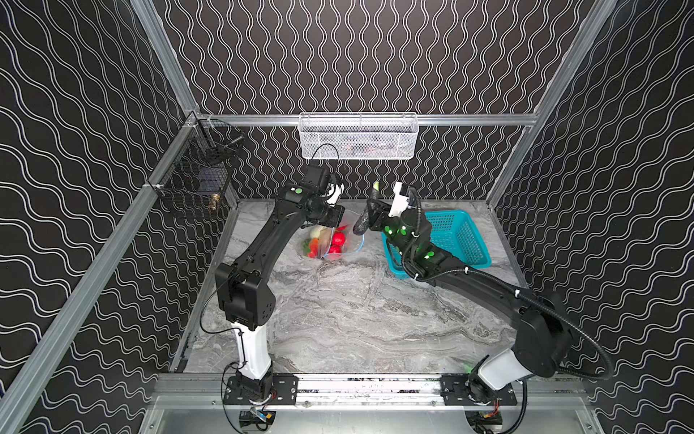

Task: Place the food in the zip-top bag and seal the zipper
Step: 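Carry the eggplant over the bag mouth held by the left gripper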

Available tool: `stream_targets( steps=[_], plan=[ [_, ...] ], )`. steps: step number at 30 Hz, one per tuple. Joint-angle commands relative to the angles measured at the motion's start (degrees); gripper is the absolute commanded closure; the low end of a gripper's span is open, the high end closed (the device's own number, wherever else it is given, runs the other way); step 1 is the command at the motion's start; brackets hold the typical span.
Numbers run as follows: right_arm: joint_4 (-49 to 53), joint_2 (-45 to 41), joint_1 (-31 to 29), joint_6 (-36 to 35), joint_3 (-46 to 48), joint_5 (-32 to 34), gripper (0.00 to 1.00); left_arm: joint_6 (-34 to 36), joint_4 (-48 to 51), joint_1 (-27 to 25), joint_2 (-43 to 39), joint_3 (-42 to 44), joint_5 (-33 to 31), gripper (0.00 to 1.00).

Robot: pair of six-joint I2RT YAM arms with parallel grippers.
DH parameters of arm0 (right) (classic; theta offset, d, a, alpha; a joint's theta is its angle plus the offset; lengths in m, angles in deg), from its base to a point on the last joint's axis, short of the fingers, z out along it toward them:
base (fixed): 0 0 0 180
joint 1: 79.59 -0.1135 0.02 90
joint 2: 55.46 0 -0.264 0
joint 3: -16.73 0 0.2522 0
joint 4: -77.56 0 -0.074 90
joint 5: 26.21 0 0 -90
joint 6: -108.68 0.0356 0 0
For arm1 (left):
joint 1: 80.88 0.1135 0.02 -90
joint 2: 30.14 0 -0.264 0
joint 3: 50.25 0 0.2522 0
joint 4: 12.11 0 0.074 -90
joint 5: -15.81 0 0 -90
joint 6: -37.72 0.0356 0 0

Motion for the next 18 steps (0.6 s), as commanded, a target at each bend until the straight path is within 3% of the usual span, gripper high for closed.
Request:
stream_targets(
  steps=[1, 18],
  plan=[
    [-3.29, 1.32, -0.88, -2.46, -1.34, 0.75, 0.87, -0.23, 0.16, 0.07, -0.85, 0.23, 0.73, 1.0],
    [-6.6, 6.74, -3.11, -1.03, -0.74, 1.66, 0.87, -0.32, -0.4, 0.18, -2.14, 1.34, 0.54, 1.0]
  ],
)
